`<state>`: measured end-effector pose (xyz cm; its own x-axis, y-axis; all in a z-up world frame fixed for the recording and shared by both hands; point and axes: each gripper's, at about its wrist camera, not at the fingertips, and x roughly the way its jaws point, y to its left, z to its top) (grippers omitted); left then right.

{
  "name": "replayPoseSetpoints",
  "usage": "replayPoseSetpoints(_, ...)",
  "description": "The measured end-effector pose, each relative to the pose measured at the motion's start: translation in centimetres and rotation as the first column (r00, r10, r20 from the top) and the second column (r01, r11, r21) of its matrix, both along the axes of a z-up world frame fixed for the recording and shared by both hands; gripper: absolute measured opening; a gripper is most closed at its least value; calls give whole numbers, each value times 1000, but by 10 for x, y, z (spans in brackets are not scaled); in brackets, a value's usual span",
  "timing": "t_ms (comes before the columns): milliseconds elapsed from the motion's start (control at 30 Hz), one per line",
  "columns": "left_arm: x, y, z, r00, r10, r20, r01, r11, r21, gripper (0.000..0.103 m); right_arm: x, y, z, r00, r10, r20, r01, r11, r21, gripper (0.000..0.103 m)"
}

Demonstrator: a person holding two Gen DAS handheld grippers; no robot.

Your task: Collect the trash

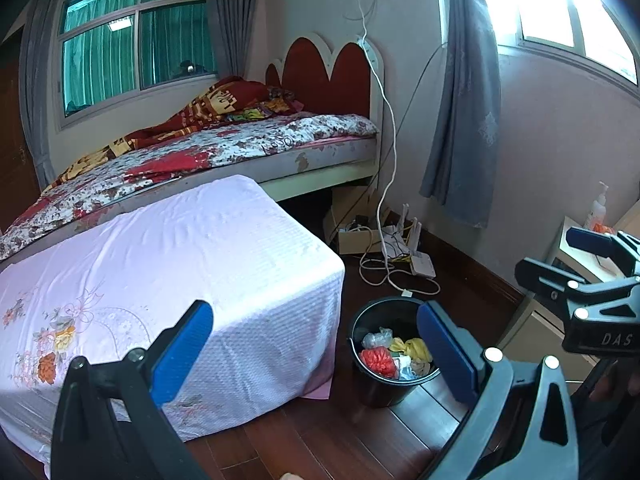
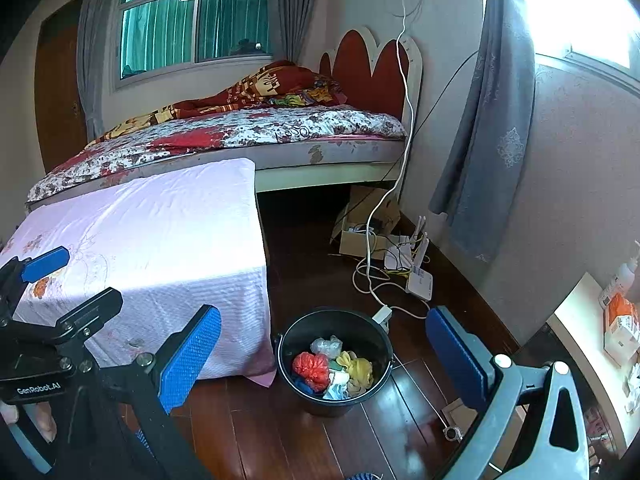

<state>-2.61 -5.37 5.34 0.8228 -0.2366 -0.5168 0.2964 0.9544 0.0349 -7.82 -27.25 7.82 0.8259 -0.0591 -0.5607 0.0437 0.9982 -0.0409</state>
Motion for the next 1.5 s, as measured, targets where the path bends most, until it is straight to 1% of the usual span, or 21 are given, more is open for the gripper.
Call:
replayPoseSetpoints(700, 0, 2, 1, 1000, 11, 7, -11, 1000, 6, 102, 0, 0, 2, 1000, 8, 7, -8, 1000, 0, 103)
replayPoseSetpoints(867, 2, 7, 4, 1000, 16, 5, -16, 1000, 7, 102, 0, -2, 3, 1000, 11, 10, -11, 1000, 0, 103)
replayPoseSetpoints(1367, 4, 5, 4, 1000, 16, 0, -16, 1000, 18, 102, 1, -2, 4, 1000, 15, 5, -15, 1000, -4, 103)
replayPoseSetpoints(1500, 7, 6, 3, 1000, 15, -14, -15, 1000, 14, 102, 1, -2, 3, 1000, 15, 4, -15, 1000, -4, 103)
